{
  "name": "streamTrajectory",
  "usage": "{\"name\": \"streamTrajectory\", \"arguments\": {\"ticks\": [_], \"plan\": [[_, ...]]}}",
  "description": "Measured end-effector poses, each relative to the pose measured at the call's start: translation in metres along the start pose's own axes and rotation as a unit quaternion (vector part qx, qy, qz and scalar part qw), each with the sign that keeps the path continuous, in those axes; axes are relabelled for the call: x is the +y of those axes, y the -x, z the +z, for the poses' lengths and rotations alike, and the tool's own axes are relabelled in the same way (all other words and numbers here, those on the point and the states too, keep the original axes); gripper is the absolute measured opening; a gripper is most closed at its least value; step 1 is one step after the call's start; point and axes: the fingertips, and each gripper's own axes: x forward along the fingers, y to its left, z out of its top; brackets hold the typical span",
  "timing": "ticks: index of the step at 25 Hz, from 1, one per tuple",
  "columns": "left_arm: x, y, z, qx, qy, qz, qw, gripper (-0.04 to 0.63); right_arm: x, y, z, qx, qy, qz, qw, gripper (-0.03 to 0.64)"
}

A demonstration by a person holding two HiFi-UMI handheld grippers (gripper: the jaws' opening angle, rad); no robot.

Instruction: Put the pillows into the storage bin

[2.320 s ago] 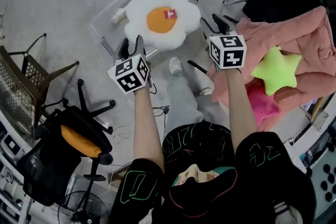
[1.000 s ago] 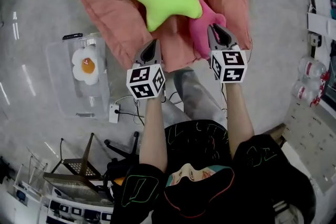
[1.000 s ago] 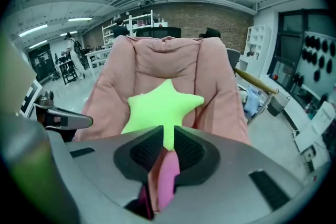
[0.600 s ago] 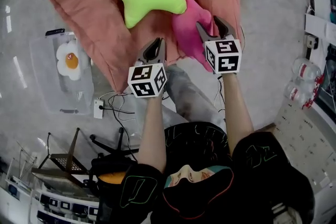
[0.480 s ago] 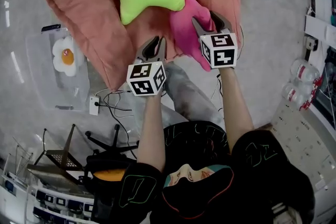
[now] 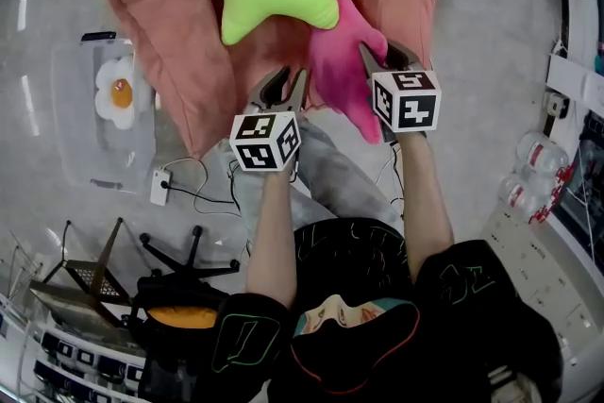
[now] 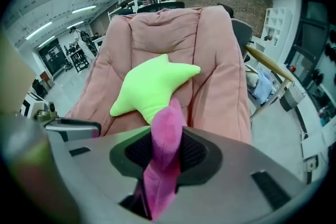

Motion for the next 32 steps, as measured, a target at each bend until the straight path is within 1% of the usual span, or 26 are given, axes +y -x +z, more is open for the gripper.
{"name": "streamTrajectory", "arguments": {"ticks": [3,7,10,12,15,18,21,23,26,28,32], "plan": [[-0.002,0.008,0.009,-0.009,-0.004,-0.001,0.9999,0.121,-0.002,0.022,0.004,-0.008,-0.009,-0.017,1.0,0.117],[-0.006,0.019,0.024,-0.023,-0.013,-0.004,0.9997,0.121,-0.018,0.053,0.007,-0.025,-0.048,-0.059,0.997,0.117],[-0.01,0.027,0.035,-0.03,-0.018,-0.007,0.9994,0.12,-0.03,0.083,0.018,-0.056,-0.077,-0.085,0.992,0.114],[-0.014,0.031,0.041,-0.035,-0.02,-0.011,0.9991,0.12,-0.032,0.105,0.037,-0.088,-0.079,-0.085,0.989,0.111],[-0.021,0.043,0.051,-0.048,-0.021,-0.013,0.9985,0.12,-0.023,0.133,0.074,-0.128,-0.052,-0.075,0.988,0.11],[-0.028,0.062,0.066,-0.066,-0.021,-0.011,0.9976,0.12,-0.012,0.156,0.107,-0.156,-0.029,-0.069,0.985,0.109],[-0.021,0.086,0.084,-0.09,-0.02,0.002,0.9957,0.118,0.008,0.17,0.134,-0.179,-0.019,-0.056,0.982,0.107],[-0.011,0.103,0.098,-0.108,-0.018,0.015,0.9938,0.117,0.026,0.173,0.152,-0.19,-0.011,-0.039,0.981,0.107],[0.007,0.129,0.118,-0.138,-0.011,0.034,0.9898,0.117,0.064,0.175,0.18,-0.204,0.008,-0.001,0.979,0.107],[0.019,0.149,0.13,-0.157,-0.006,0.048,0.9864,0.115,0.096,0.177,0.199,-0.212,0.03,0.026,0.976,0.109],[0.049,0.194,0.146,-0.195,0.01,0.082,0.9772,0.112,0.167,0.181,0.237,-0.232,0.087,0.08,0.965,0.109]]}}
